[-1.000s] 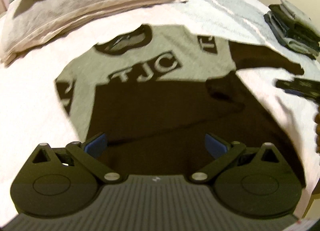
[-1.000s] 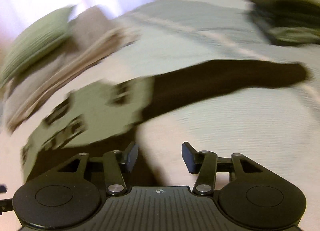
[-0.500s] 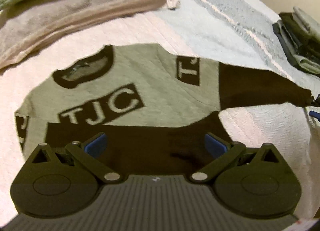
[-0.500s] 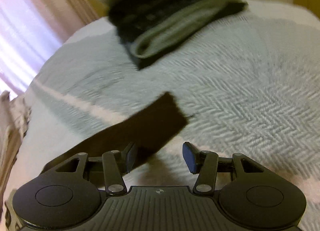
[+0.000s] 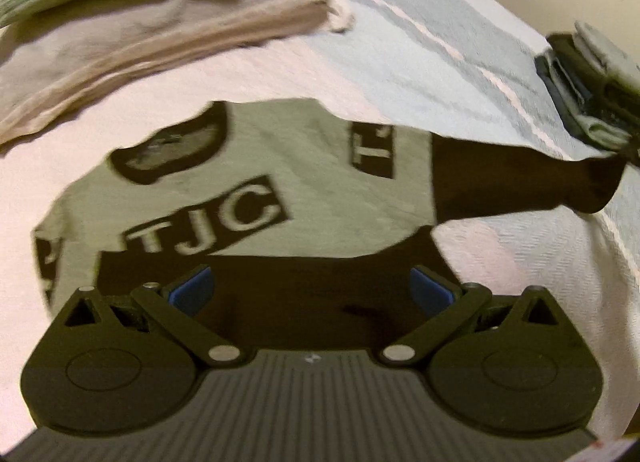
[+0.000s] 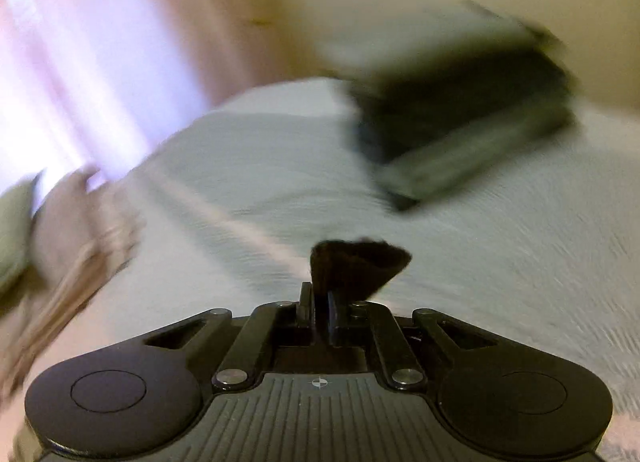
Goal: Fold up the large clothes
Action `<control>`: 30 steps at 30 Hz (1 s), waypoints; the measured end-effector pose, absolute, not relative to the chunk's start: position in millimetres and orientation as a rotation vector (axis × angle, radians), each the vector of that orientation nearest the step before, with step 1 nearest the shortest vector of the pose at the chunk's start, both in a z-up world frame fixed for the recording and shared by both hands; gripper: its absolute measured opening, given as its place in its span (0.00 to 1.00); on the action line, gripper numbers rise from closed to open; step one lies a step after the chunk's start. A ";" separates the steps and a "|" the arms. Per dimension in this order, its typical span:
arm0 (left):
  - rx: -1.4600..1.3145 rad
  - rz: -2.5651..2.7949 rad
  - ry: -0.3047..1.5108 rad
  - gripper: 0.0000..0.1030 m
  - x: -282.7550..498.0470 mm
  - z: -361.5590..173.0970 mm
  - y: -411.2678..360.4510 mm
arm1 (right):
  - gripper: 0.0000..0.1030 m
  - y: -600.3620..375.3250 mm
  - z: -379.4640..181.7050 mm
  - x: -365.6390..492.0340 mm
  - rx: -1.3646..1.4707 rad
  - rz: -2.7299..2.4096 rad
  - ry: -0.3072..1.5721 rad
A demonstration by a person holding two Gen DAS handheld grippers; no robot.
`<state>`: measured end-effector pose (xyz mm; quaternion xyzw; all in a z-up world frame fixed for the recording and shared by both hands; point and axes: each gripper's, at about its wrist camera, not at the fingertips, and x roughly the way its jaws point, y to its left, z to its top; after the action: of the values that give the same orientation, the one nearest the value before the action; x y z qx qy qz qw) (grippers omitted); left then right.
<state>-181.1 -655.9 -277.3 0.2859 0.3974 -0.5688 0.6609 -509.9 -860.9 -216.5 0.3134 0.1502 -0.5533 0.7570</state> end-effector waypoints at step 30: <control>0.466 -0.983 1.003 0.99 75.3 -290.5 -443.3 | 0.02 -675.2 -294.8 -46.6 0.472 -0.487 0.394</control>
<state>75.3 -443.3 -290.4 0.2125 0.4569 -0.4478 0.7386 -46.6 -675.2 -294.8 0.2300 0.1918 -0.2374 0.9241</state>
